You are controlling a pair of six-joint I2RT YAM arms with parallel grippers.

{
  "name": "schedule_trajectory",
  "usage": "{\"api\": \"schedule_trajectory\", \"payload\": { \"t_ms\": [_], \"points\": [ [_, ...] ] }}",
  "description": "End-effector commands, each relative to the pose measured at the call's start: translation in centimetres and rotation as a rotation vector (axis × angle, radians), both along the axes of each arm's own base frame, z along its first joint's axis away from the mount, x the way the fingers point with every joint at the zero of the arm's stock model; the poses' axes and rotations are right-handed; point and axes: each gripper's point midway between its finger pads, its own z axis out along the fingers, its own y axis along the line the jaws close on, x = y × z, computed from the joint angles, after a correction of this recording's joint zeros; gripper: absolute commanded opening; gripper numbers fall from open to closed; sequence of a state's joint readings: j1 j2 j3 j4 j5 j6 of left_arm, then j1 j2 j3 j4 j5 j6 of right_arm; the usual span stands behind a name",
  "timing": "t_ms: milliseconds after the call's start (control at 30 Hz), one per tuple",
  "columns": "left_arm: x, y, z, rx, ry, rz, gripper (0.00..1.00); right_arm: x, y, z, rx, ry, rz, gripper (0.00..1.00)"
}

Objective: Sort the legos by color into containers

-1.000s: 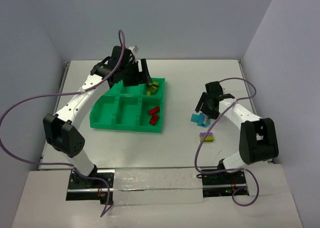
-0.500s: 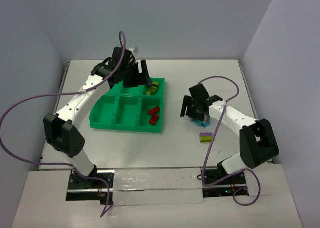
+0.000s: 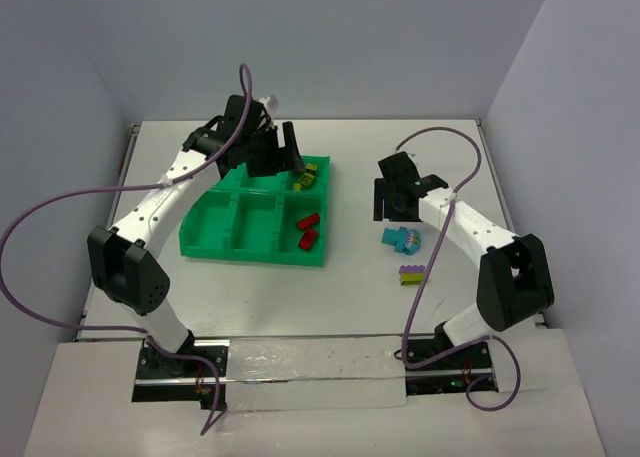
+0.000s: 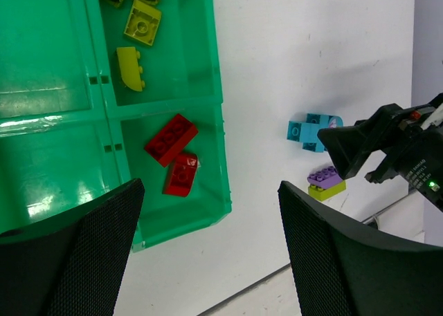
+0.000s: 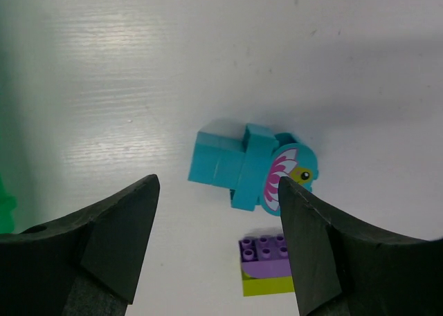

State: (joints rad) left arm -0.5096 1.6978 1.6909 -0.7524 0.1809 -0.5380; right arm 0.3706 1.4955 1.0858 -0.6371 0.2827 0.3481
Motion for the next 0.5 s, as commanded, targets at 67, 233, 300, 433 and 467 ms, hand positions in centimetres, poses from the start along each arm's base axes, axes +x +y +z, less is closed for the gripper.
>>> {"api": "schedule_trajectory", "payload": {
  "t_ms": [67, 233, 300, 433, 467],
  "points": [
    [-1.7, -6.3, -0.3, -0.019, 0.023, -0.173, 0.85, 0.0, -1.5, 2.1, 0.117, -0.068, -0.039, 0.74],
    [-1.8, -6.5, -1.3, -0.009, 0.033, -0.168, 0.85, -1.0, -3.5, 0.2, 0.065, -0.010, -0.114, 0.77],
    [-1.8, -6.1, -1.3, 0.008, 0.023, -0.156, 0.85, -1.2, -4.0, -1.0, 0.109, 0.017, -0.182, 0.79],
    [-1.9, -5.4, -1.4, 0.033, 0.020, -0.145, 0.85, -0.5, -4.6, -2.3, 0.247, 0.007, -0.296, 0.81],
    [-2.0, -5.3, -1.3, 0.036, 0.018, -0.143, 0.85, -0.2, -4.2, -2.4, 0.289, -0.003, -0.297, 0.82]
  ]
}}
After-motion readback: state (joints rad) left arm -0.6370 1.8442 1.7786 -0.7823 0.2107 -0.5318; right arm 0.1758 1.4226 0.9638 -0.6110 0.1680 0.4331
